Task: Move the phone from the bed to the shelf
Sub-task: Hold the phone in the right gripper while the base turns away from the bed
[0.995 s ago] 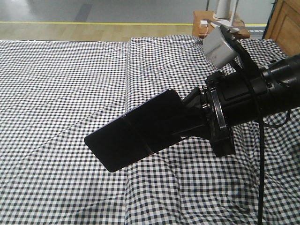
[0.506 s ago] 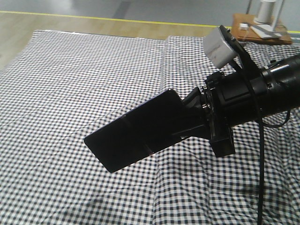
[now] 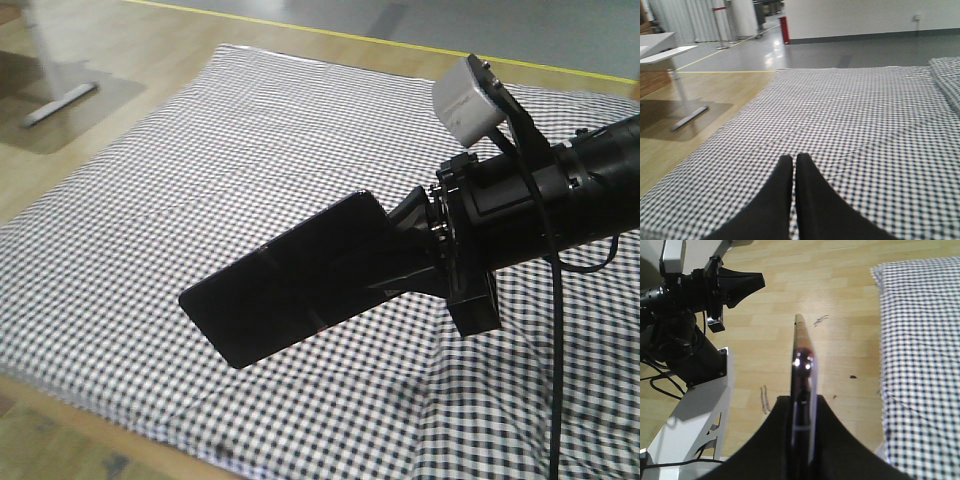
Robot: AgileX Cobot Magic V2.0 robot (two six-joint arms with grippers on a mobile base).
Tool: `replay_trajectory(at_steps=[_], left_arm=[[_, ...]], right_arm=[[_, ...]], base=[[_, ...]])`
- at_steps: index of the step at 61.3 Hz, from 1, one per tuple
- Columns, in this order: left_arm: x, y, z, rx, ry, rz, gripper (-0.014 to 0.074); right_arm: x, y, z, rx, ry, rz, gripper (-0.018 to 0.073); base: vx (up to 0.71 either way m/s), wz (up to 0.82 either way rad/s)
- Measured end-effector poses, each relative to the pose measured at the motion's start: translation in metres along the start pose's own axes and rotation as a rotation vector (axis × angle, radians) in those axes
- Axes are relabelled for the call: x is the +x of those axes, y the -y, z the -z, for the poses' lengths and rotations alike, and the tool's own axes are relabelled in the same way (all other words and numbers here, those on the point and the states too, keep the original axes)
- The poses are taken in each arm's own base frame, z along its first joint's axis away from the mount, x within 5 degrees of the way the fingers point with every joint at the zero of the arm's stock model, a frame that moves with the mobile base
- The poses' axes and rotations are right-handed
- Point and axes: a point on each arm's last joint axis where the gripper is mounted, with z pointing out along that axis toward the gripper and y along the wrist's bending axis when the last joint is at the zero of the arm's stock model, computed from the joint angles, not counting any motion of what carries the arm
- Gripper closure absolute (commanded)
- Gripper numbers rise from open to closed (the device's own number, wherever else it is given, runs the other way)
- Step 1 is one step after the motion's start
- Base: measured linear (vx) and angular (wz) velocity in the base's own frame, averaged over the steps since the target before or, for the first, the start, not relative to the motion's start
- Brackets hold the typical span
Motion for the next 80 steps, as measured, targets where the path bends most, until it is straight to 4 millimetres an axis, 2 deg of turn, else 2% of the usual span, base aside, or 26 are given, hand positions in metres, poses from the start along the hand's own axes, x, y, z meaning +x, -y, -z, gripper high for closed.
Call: replay_trajectory(at_steps=[44,80], left_arm=[[0.0,0.0,0.0,0.0,0.0,0.0,0.0595],[0.0,0.0,0.0,0.0,0.0,0.0,0.0595]], right_arm=[[0.0,0.0,0.0,0.0,0.0,0.0,0.0562],[0.0001,0.0,0.0,-0.001,-0.001,0.0,0.0562]], base=[[-0.14,0.56],[-0.12,0.83]])
